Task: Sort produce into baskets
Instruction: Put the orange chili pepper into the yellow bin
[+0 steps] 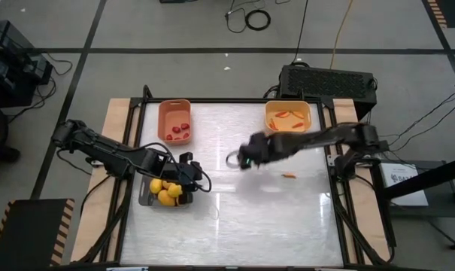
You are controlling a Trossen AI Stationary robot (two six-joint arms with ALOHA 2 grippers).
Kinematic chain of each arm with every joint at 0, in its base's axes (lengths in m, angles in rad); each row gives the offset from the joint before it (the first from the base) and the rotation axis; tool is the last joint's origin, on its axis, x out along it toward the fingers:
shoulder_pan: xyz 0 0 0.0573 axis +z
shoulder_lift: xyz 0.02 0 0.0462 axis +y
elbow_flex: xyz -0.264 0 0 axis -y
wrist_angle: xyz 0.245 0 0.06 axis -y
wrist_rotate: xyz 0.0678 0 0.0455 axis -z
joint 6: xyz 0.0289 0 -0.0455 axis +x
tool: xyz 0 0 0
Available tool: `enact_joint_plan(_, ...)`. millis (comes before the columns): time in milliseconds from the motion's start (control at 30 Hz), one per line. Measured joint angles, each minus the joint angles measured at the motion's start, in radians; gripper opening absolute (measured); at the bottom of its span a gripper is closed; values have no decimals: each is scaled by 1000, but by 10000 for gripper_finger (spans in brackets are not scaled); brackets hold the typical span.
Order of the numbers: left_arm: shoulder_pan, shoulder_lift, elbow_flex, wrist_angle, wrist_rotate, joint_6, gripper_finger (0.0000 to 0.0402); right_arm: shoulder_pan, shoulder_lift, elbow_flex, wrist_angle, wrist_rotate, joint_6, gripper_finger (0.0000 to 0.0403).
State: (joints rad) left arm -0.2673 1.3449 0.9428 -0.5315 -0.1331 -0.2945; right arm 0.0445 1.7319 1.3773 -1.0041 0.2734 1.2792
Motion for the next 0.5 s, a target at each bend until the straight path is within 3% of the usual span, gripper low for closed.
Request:
enact_joint_plan(267,41,0,0,21,-17,-89,135,-283,-181,0,-157,222,-280,16)
enact_joint_plan(500,59,-1,0,73,-32,-178,135,-502,-188,0,-156,249,-545,25)
